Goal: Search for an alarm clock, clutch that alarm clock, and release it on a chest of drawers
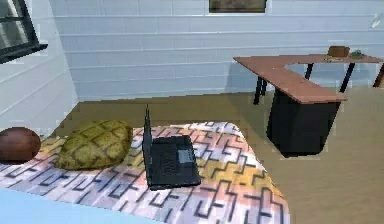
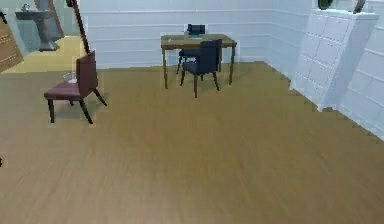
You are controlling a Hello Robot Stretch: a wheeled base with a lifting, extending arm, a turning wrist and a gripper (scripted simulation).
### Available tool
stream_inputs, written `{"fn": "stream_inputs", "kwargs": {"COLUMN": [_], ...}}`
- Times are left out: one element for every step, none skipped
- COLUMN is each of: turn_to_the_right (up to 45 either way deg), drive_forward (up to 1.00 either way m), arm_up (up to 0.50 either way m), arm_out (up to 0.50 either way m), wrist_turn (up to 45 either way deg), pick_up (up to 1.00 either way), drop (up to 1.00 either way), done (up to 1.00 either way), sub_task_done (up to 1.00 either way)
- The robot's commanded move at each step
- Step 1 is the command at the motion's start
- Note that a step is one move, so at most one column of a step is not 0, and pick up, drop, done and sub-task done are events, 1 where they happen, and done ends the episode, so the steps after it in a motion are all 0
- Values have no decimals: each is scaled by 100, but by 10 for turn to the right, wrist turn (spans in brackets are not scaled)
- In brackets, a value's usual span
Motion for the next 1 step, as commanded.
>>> {"fn": "stream_inputs", "kwargs": {"turn_to_the_right": [-450], "drive_forward": [0], "arm_up": [0], "arm_out": [0], "wrist_turn": [0], "pick_up": [0], "drop": [0], "done": [0], "sub_task_done": [0]}}
